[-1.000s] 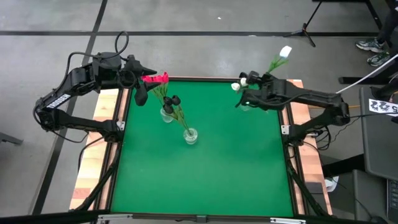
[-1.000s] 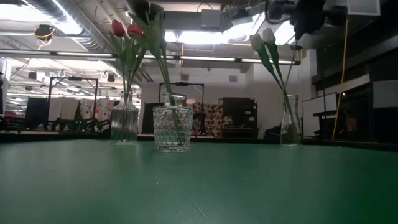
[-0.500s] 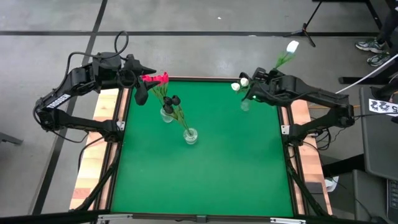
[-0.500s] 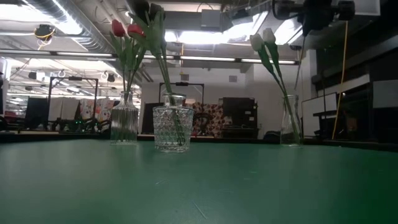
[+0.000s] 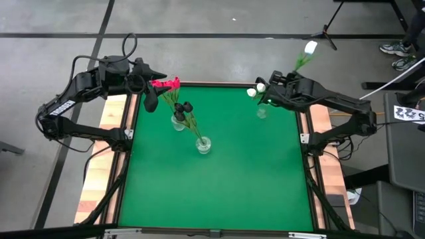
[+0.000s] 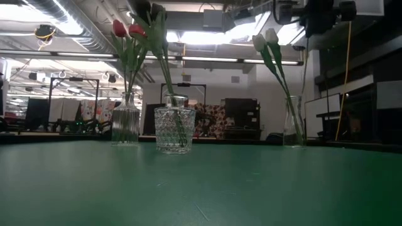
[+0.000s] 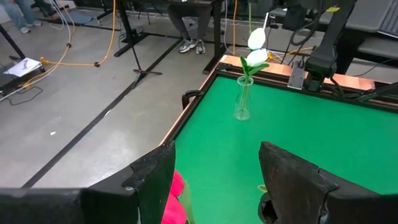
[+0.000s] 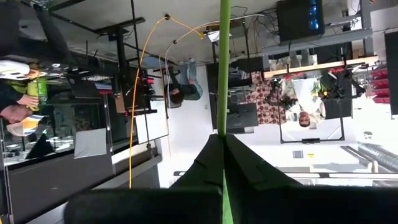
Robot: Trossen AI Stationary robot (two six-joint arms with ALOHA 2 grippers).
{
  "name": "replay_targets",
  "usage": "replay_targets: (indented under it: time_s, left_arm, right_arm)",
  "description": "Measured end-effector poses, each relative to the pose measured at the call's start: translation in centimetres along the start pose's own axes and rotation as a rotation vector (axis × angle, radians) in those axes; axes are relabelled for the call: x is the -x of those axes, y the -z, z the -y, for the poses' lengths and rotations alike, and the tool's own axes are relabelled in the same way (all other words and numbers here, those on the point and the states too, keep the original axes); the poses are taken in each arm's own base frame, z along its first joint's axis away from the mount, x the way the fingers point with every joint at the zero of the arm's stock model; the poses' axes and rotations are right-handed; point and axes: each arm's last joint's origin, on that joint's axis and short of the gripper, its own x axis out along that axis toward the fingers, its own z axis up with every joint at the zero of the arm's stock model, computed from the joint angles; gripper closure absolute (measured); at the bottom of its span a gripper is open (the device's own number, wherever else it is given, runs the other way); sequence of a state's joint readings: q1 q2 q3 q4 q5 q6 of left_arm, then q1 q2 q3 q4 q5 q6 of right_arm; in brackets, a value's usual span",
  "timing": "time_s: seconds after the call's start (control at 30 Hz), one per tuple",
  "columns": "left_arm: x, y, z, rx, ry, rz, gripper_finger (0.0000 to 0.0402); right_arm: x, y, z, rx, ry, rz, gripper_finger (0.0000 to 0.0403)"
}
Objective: Sort flowers into vase by color
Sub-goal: Put the white tulip into the top right transparent vase
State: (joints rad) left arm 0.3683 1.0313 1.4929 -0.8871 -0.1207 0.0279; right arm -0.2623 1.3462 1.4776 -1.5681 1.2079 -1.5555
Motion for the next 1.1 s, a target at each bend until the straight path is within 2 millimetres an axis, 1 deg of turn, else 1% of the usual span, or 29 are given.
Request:
replay_targets:
  time_s: [0.2,0.33,0.7,1.1]
  left_arm:
    - [0.0,0.0,0.0,-0.008,-0.005,0.0,0.0171]
    - [0.0,0.0,-0.1,-0.009,-0.021,0.0,0.0171]
    - [0.0,0.0,-0.1,-0.003,-0.022,-0.001,0.0171]
    - [0.0,0.0,-0.1,0.001,-0.022,-0.001,0.0171]
  right_arm:
    - [-0.5,-1.1,1.4,0.043,-0.017,-0.037,0.0403]
    - [-0.5,-1.2,1.6,0.0,-0.011,-0.095,0.0403]
    - [2.3,-2.2,1.8,0.025,0.111,-0.063,0.0403]
    - [2.3,-2.5,1.9,0.035,0.11,-0.063,0.0403]
